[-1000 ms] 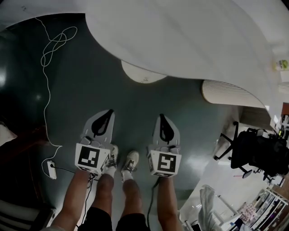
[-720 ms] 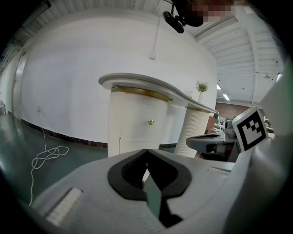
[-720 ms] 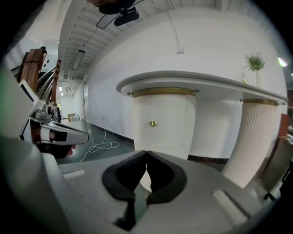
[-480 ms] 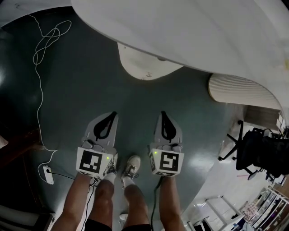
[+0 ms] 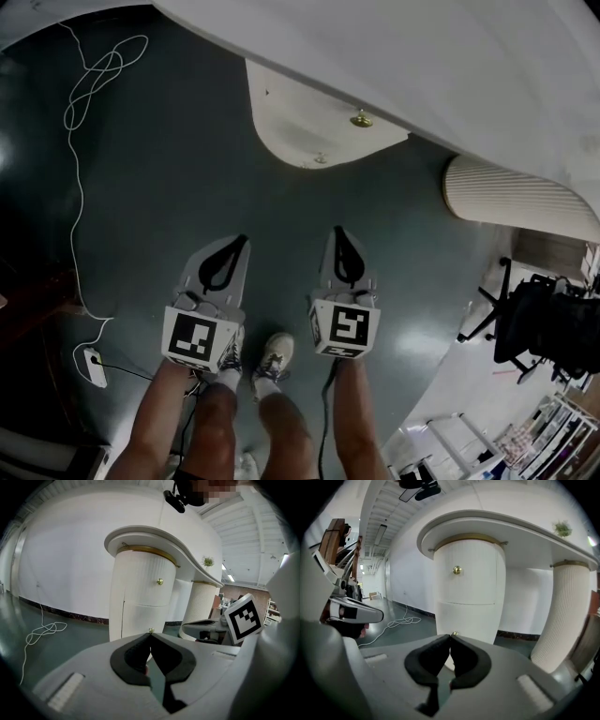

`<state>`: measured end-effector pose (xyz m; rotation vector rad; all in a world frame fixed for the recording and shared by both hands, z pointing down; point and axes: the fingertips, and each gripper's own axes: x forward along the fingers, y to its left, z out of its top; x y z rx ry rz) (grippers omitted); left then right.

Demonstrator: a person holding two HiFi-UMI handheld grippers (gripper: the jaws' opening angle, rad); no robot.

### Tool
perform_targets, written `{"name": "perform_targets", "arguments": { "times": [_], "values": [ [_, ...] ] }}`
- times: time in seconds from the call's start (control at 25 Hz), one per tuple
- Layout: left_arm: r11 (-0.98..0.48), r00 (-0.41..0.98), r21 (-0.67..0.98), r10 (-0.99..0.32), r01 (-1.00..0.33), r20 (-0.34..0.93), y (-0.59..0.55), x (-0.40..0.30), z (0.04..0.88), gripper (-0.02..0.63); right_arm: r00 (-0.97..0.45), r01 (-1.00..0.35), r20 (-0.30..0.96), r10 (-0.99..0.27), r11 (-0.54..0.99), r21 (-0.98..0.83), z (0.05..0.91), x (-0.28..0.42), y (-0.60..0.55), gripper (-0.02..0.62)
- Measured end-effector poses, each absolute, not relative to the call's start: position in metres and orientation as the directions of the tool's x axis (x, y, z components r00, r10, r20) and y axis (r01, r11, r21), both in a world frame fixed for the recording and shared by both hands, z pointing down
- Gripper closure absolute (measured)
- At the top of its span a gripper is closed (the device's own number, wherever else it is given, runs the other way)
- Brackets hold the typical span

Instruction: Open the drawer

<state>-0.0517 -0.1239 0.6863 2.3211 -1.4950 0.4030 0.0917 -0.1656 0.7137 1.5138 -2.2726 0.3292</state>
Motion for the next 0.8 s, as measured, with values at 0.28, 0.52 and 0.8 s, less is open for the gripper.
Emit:
{"name": "perform_targets", "arguments": {
  "times": [0.28,0.52,0.8],
  "values": [
    [-0.373,0.397,0.141,-0.827,-0.917,0.397,-0.13,-0.058,0.698,0.595,-0.332,-0.923,0.456,-0.826,0.383,0.023,0.737,0.076,-0.214,0.589],
    [-0.37,0.395,0.143,-0.815,-0.918,0.425,-0.141,-0.061,0.699,0.596,-0.334,-0.922,0.497,-0.801,0.387,0.005,0.763,0.067,-0.244,0.499],
    [-0.35,0.374,0.138,-0.815,-0.926,0.442,-0.14,-0.072,0.707,0.595,-0.347,-0.921,0.539,-0.767,0.388,-0.041,0.788,0.061,-0.261,0.437]
  ]
}}
